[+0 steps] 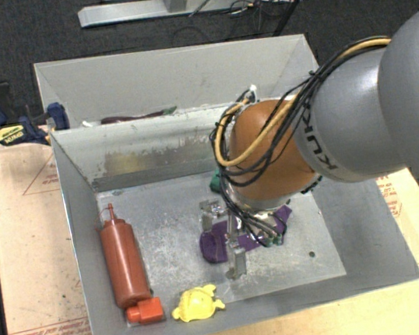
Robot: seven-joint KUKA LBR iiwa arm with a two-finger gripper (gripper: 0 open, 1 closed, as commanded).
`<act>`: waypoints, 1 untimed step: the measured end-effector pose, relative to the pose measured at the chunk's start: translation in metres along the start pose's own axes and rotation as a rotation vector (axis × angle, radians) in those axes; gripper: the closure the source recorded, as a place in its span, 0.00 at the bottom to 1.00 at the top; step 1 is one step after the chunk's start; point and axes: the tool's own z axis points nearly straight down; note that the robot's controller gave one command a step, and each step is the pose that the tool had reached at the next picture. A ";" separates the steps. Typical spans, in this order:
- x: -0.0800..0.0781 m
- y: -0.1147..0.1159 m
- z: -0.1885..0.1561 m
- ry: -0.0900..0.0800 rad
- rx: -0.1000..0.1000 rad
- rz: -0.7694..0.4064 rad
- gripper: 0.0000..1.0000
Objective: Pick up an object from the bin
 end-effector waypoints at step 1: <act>-0.012 -0.042 0.026 0.003 0.006 0.024 1.00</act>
Offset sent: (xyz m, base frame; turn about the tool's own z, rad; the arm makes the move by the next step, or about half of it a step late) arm 0.0000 0.0000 0.0000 0.0000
